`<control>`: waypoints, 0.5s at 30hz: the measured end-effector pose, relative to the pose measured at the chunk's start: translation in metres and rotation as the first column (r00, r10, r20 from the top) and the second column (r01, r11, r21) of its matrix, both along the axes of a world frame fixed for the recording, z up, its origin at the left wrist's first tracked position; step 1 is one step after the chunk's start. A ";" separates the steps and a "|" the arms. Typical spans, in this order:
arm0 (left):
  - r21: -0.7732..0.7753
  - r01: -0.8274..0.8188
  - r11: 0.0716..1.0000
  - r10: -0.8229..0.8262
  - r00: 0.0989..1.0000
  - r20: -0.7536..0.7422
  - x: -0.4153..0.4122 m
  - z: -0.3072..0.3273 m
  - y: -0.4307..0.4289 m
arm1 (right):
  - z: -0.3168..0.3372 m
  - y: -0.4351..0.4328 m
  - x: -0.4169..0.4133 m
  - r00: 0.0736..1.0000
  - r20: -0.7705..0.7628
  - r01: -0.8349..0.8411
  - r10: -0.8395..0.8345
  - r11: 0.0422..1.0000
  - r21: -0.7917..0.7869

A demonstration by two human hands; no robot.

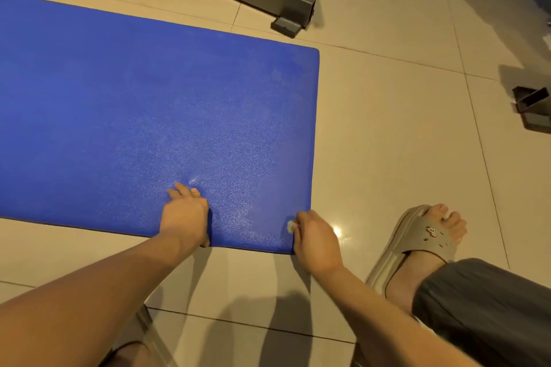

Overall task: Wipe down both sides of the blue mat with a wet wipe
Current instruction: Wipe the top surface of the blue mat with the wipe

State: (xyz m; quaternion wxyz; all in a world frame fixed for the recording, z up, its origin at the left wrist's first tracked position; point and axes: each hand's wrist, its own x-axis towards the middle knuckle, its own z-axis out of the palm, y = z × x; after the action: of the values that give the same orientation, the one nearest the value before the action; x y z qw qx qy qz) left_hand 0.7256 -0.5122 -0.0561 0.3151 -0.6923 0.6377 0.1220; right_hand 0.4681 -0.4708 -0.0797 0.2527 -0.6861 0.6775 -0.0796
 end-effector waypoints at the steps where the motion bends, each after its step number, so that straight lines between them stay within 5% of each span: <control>1: 0.000 -0.005 1.000 0.005 1.000 -0.004 0.000 0.001 0.001 | -0.004 -0.016 -0.002 1.000 -0.014 0.022 -0.023 1.000 -0.015; 6: -0.009 -0.022 1.000 0.022 0.999 -0.033 0.001 0.006 0.001 | -0.007 -0.056 -0.013 0.995 -0.032 0.091 -0.093 0.995 -0.039; 12: 0.071 0.042 0.997 -0.046 0.997 0.054 -0.006 0.015 -0.009 | 0.000 0.019 -0.021 0.974 0.020 -0.224 0.224 0.975 0.007; 15: 0.090 0.096 0.991 -0.095 0.995 -0.014 -0.006 0.027 -0.027 | -0.014 -0.037 -0.024 0.999 0.019 -0.029 0.030 0.998 -0.052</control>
State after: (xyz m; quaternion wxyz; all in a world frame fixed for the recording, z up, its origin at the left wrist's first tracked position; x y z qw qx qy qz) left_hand 0.7197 -0.5396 -0.0293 0.3486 -0.6451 0.6655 0.1391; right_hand 0.4443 -0.5079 -0.0932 0.2426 -0.7016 0.6625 -0.1000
